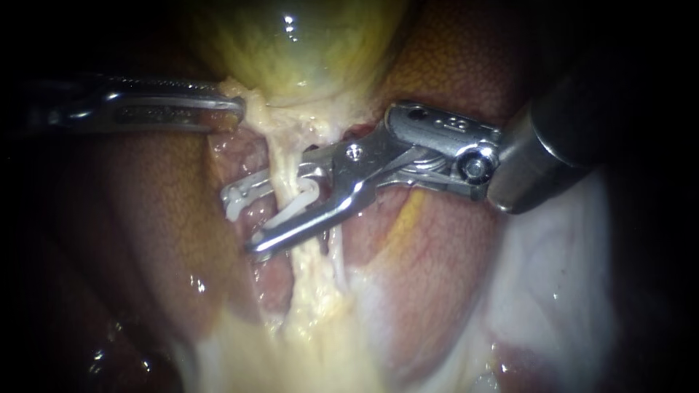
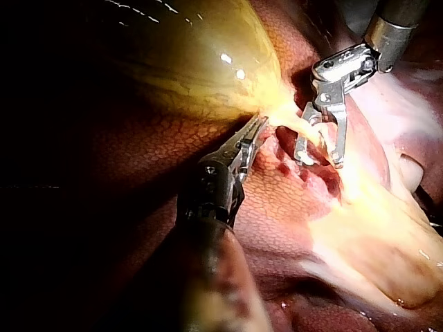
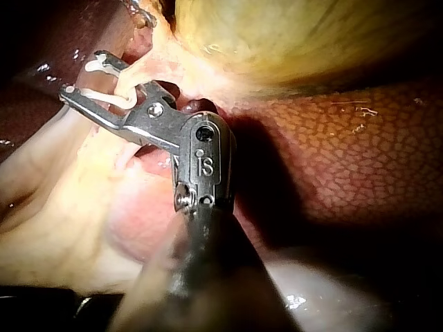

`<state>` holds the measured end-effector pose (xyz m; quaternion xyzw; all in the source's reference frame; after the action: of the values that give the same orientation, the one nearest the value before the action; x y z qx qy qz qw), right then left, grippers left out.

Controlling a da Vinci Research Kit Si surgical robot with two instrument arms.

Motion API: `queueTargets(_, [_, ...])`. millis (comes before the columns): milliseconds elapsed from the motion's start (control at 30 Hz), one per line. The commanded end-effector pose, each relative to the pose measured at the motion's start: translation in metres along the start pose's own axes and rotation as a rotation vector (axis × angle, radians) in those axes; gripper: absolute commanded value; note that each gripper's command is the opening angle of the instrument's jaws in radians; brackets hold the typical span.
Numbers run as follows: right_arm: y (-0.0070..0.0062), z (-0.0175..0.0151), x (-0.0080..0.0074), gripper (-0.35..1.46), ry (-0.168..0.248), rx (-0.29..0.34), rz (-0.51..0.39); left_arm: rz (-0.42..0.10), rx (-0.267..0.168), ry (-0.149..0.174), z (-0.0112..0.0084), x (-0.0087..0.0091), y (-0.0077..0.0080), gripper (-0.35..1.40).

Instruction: Clipping first clip left tube

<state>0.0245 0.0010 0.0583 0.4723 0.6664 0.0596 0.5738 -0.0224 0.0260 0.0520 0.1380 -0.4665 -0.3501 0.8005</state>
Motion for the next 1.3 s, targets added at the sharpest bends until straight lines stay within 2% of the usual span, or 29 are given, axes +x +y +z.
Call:
queueTargets(33, [0.0000,0.0000,0.0000,0.32,0.000,0.000,0.006,0.000,0.000,0.000,0.0000,0.0000,0.0000,-0.35])
queueTargets(367, [-0.0011,0.0002,-0.0009,0.29,-0.005,0.009,0.038,0.000,0.000,0.000,-0.0001,0.0000,0.0000,-0.35])
queueTargets(933, [-0.0038,0.0026,-0.0066,0.25,-0.050,0.079,0.115,0.000,0.000,0.000,-0.0001,0.0000,-0.0001,-0.35])
queueTargets(1033, [-0.0045,0.0027,-0.0074,0.25,-0.070,0.082,0.124,0.000,0.000,0.000,-0.0001,0.0000,-0.0001,-0.35])
queueTargets(1300, [-0.0042,0.0026,-0.0075,0.15,-0.071,0.073,0.124,0.000,0.000,0.000,-0.0001,0.0000,-0.0001,-0.35])
